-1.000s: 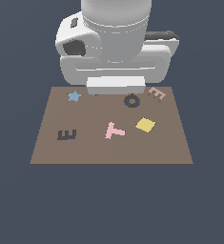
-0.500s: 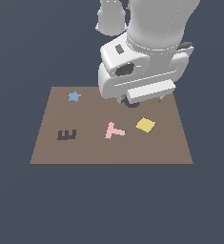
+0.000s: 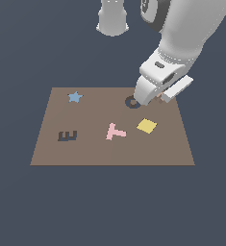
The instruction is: Insert a designated object into the corresponding slot on a board.
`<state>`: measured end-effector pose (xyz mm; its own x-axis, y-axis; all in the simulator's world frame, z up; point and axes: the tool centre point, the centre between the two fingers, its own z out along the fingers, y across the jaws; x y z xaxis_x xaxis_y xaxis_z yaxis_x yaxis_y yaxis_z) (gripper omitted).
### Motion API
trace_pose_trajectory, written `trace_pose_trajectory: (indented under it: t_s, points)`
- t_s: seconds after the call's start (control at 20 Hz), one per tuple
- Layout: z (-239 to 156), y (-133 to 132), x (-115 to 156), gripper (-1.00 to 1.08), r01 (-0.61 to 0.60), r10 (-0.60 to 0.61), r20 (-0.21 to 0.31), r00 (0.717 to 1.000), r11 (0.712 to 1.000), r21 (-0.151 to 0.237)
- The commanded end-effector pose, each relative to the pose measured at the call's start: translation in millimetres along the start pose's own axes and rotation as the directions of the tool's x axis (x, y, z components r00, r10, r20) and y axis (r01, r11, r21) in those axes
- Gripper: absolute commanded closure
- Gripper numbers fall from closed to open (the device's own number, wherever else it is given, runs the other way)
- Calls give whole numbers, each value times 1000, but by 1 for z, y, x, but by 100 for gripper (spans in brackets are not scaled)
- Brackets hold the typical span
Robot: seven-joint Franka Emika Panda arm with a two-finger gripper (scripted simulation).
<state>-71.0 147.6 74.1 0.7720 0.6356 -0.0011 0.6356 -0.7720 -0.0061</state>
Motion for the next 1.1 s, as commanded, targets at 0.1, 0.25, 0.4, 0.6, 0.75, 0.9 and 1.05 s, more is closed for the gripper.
trace_pose_trajectory:
  t_s: [0.1,0.25,0.4,0.6,0.75,0.9,1.05]
  points:
    - [16,-25,-4,-92,112,-112,-1,994,994,-3]
    - [22,-34,-7,-92,151,-151,-1,989,989,-4]
    - [24,-37,-8,-92,166,-166,0,986,986,-6]
    - [25,-36,-8,-92,161,-161,0,987,987,-4]
    - [32,-36,-8,-92,163,-163,0,987,987,-5]
    - [41,-37,-9,-92,165,-165,0,986,986,-6]
    - [44,-37,-9,-92,166,-166,0,986,986,-6]
